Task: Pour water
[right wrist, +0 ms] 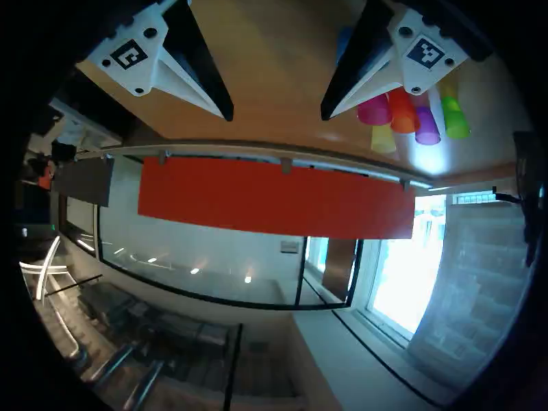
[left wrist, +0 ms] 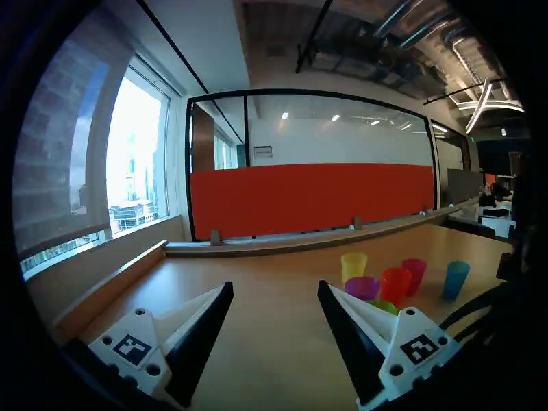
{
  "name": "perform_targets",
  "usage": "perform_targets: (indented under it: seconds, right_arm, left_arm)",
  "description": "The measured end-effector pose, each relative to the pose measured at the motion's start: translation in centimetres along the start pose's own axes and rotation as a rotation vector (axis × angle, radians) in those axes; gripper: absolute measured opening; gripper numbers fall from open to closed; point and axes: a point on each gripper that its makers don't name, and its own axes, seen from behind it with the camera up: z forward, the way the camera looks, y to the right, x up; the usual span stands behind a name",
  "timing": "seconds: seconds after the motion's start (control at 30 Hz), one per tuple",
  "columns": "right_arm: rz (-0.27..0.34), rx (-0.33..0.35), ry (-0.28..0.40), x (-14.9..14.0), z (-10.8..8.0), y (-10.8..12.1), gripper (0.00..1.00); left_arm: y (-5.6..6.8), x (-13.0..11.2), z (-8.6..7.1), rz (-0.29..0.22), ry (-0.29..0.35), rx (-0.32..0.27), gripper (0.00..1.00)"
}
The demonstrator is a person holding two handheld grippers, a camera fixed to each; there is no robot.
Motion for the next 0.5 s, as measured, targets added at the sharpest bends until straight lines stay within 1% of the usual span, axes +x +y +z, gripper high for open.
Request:
perform_targets:
  seconds: [0.2, 0.3, 0.4, 0.5]
  right_arm:
    - [0.078, -0.034, 0.071, 1.1, 0.1, 1.0, 0.99]
    - [0.110, -0.049, 0.094, 1.6, -0.1, 1.7, 0.99]
    - [0.124, -0.069, 0.117, 2.1, -0.3, 2.3, 0.98]
    - [0.128, -0.077, 0.127, 2.1, -0.5, 2.7, 0.98]
  left_arm:
    - [-0.6, 1.3, -0.2, -0.054, 0.059, 0.022, 0.92]
    - [-1.1, 1.6, -0.2, -0.061, 0.076, 0.034, 0.91]
    - [-1.3, 1.7, -0.1, -0.061, 0.087, 0.041, 0.91]
    - [-1.3, 1.5, 0.1, -0.060, 0.088, 0.044, 0.91]
